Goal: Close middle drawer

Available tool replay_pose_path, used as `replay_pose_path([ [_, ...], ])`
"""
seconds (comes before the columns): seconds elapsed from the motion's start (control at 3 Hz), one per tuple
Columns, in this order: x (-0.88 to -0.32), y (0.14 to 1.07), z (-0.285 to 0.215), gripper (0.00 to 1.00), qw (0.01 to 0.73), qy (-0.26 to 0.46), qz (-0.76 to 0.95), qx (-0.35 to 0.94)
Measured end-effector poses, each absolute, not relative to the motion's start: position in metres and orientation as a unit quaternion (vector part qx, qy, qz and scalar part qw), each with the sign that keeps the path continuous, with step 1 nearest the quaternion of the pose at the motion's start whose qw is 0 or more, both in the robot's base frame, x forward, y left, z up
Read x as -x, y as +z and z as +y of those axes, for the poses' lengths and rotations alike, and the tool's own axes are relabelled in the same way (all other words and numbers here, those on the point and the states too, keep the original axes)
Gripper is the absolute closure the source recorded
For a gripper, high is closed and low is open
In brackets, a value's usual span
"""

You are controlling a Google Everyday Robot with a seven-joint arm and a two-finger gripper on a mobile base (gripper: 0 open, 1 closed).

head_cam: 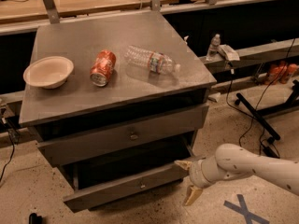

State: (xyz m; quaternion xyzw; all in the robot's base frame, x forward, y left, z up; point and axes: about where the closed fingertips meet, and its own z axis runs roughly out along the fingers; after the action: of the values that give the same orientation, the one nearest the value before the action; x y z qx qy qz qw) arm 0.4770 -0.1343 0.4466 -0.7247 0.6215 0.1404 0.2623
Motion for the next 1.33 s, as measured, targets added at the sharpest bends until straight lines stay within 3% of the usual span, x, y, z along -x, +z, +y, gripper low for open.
replay_pose_path([
  [0.67, -0.465, 0.451, -0.141, 0.21, 0.261, 0.148, 0.628, 0.718],
  [1.33, -0.501, 0.456, -0.124, 0.23, 0.271, 0.148, 0.615, 0.726],
])
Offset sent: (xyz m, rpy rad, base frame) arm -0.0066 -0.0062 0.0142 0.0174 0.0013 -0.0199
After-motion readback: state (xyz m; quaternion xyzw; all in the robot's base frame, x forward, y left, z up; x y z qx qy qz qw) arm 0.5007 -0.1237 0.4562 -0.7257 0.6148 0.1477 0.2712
